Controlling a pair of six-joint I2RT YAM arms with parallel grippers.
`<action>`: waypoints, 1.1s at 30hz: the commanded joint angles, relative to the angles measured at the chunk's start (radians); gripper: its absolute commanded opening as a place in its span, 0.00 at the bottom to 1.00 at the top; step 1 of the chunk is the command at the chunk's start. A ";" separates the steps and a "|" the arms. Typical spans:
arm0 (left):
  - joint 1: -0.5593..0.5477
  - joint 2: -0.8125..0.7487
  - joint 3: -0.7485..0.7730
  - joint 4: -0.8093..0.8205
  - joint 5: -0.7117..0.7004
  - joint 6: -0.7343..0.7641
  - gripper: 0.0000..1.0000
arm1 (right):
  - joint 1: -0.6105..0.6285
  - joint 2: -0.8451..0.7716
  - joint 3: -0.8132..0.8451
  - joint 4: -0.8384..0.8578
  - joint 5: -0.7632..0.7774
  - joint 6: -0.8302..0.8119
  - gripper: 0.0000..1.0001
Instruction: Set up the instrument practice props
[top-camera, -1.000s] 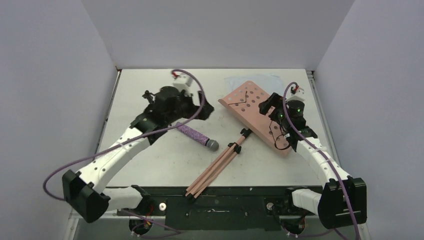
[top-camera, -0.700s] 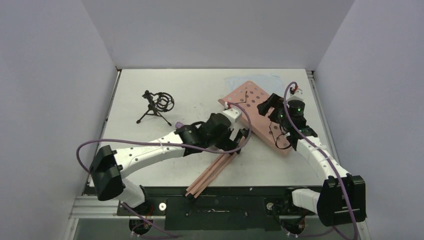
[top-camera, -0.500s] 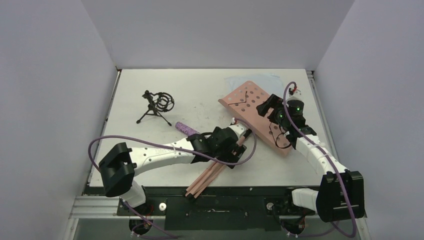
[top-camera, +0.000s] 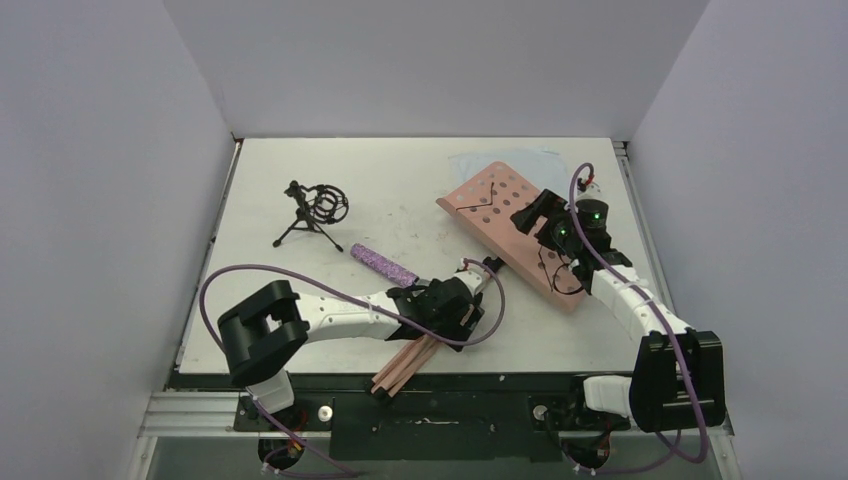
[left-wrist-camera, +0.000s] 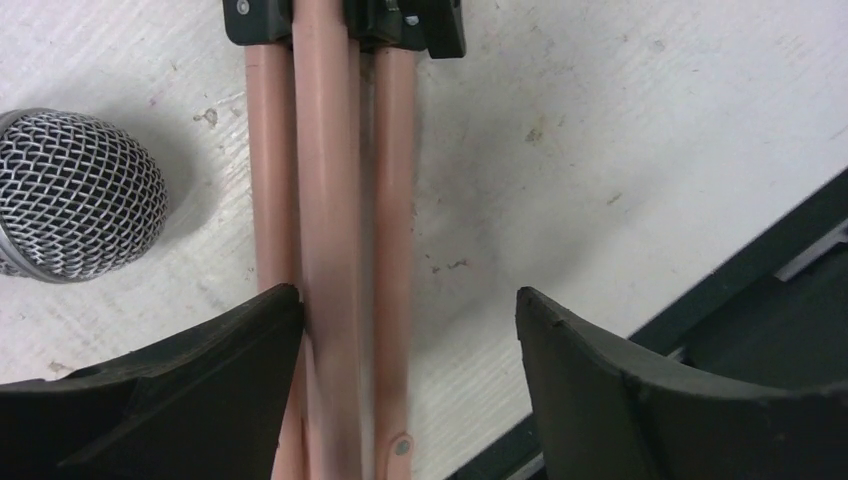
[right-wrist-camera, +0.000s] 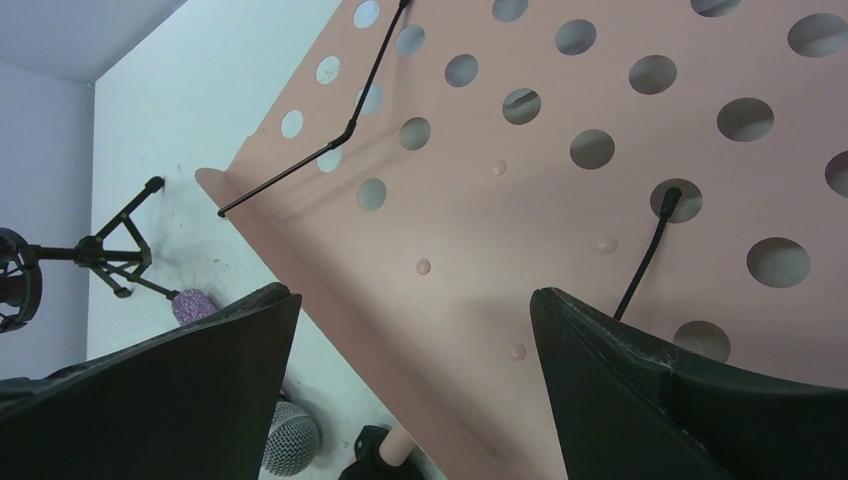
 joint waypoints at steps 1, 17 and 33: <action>-0.005 0.027 -0.024 0.126 -0.003 -0.023 0.69 | -0.011 0.011 0.039 0.046 -0.040 0.017 0.90; 0.198 -0.061 -0.177 0.241 0.054 -0.077 0.34 | -0.020 0.026 0.106 -0.011 -0.059 0.006 0.90; 0.379 -0.294 -0.374 0.210 0.083 -0.153 0.24 | -0.072 0.056 0.032 0.041 -0.137 0.035 0.90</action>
